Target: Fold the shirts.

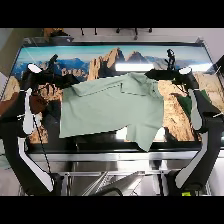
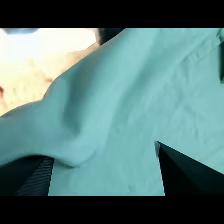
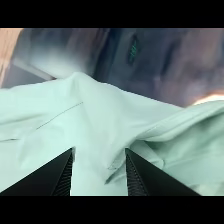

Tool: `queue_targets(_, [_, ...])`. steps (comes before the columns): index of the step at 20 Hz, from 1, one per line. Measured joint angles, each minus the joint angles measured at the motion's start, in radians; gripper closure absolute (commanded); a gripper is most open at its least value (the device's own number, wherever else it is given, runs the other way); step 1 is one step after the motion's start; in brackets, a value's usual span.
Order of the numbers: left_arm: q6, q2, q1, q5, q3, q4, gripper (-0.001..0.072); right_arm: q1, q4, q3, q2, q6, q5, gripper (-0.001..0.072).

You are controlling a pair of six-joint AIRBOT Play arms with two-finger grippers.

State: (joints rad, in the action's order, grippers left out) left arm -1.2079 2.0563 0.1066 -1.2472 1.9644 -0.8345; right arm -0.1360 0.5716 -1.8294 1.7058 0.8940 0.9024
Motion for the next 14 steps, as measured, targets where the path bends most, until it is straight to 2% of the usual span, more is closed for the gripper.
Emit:
queue_targets(3, [-0.032,-0.001,0.060,-0.093,0.078,-0.001,0.0020,-0.071,0.005,0.000,-0.054,0.052,0.109,0.0353])
queue_targets(6, [-0.056,-0.080,0.140,-0.190,-0.017,-0.003,0.0020,-0.162,0.008,0.014,-0.110,0.101,0.271,0.0354])
queue_targets(10, [-0.060,-0.241,0.242,-0.272,-0.333,-0.017,0.0020,-0.261,0.013,0.129,-0.189,0.131,0.465,0.0354])
queue_targets(14, [-0.022,-0.417,0.329,-0.251,-0.706,-0.107,0.0020,-0.352,0.035,0.366,-0.299,0.122,0.527,0.0353])
